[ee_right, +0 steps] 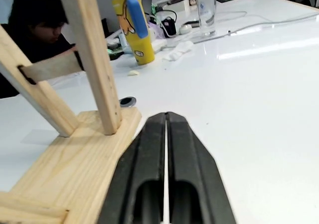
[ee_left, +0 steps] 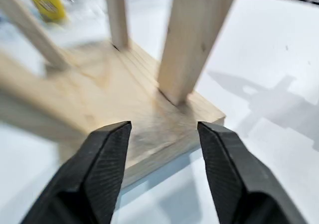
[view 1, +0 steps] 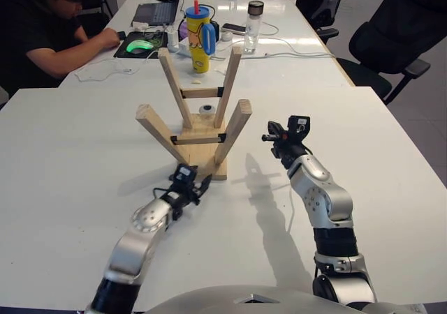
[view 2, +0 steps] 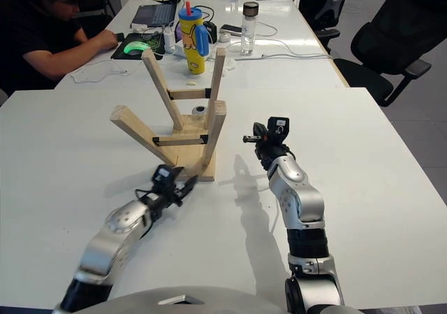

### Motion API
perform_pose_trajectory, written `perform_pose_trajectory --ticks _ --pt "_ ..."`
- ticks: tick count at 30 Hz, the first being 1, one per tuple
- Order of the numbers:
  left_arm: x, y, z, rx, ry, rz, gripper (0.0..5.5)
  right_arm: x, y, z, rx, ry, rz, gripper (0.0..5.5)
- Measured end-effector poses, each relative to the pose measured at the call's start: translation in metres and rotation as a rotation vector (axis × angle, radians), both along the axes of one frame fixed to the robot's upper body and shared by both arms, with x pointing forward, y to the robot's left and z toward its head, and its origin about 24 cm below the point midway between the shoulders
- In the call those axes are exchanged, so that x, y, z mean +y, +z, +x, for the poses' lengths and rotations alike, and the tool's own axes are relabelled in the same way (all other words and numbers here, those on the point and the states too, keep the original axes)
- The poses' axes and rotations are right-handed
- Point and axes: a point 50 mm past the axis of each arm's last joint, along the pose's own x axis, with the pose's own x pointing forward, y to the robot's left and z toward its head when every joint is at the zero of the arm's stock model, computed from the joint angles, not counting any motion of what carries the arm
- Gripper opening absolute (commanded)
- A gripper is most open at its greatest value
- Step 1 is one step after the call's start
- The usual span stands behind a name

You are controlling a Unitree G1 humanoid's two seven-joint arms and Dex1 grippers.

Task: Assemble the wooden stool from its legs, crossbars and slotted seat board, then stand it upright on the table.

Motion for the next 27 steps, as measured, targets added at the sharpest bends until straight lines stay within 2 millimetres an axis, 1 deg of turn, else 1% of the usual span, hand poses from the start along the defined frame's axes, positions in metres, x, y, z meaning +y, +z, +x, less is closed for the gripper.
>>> perform_pose_trajectory --ticks 2,3,4,6,8,9,10,11,12,13,15,16,17,18,19,20,21,23,24,25,27 --pt "0.021 0.012 -0.019 -0.131 0.096 -0.015 1.55 0.000 0.005 -0.008 -0.041 -0.004 -0.004 0.00" --pt "0.038 0.024 -0.028 -0.218 0.199 -0.037 1.41 0.002 0.011 -0.015 -0.083 -0.005 -0.003 0.00" --pt "0.050 0.034 -0.032 -0.283 0.292 -0.053 1.27 0.003 0.017 -0.021 -0.119 -0.004 0.006 0.00" --pt "0.066 0.043 -0.029 -0.328 0.437 -0.086 1.01 0.006 0.029 -0.029 -0.180 -0.005 0.029 0.00" --pt "0.071 0.050 -0.017 -0.351 0.506 -0.109 0.68 0.007 0.039 -0.034 -0.228 -0.013 0.041 0.00" --pt "0.072 0.059 -0.006 -0.382 0.536 -0.122 0.60 0.007 0.045 -0.036 -0.254 -0.021 0.042 0.00" --pt "0.072 0.064 0.000 -0.394 0.546 -0.129 0.42 0.007 0.048 -0.037 -0.265 -0.027 0.037 0.00" --pt "0.070 0.078 0.014 -0.430 0.564 -0.150 0.25 0.006 0.055 -0.037 -0.290 -0.048 0.024 0.00" --pt "0.069 0.085 0.019 -0.446 0.564 -0.159 0.07 0.005 0.059 -0.036 -0.298 -0.071 0.008 0.00" --pt "0.067 0.089 0.024 -0.450 0.566 -0.165 0.03 -0.001 0.063 -0.034 -0.298 -0.121 -0.009 0.00" --pt "0.068 0.088 0.027 -0.421 0.585 -0.149 0.03 -0.009 0.063 -0.032 -0.265 -0.173 -0.029 0.00" --pt "0.067 0.087 0.029 -0.412 0.581 -0.131 0.03 -0.008 0.062 -0.031 -0.250 -0.161 -0.035 0.00" --pt "0.061 0.086 0.034 -0.400 0.540 -0.090 0.03 0.004 0.061 -0.029 -0.232 -0.096 -0.046 0.00" --pt "0.053 0.086 0.038 -0.396 0.494 -0.076 0.03 0.022 0.063 -0.028 -0.230 0.005 -0.044 0.00" --pt "0.042 0.086 0.042 -0.387 0.443 -0.068 0.03 0.046 0.063 -0.027 -0.214 0.133 -0.042 0.00" --pt "0.037 0.083 0.046 -0.367 0.446 -0.049 0.03 0.066 0.062 -0.026 -0.191 0.206 -0.045 0.00" --pt "0.040 0.077 0.048 -0.336 0.469 -0.011 0.03 0.073 0.058 -0.024 -0.159 0.237 -0.069 0.00" --pt "0.039 0.066 0.053 -0.262 0.479 0.032 0.03 0.080 0.043 -0.023 -0.063 0.267 -0.132 0.00" --pt "0.036 0.064 0.054 -0.248 0.468 0.039 0.03 0.078 0.036 -0.023 -0.023 0.266 -0.159 0.00" --pt "0.033 0.063 0.054 -0.245 0.456 0.045 0.03 0.075 0.032 -0.022 0.002 0.265 -0.175 0.00" --pt "0.030 0.061 0.054 -0.232 0.427 0.044 0.03 0.060 0.023 -0.020 0.036 0.255 -0.214 0.00"
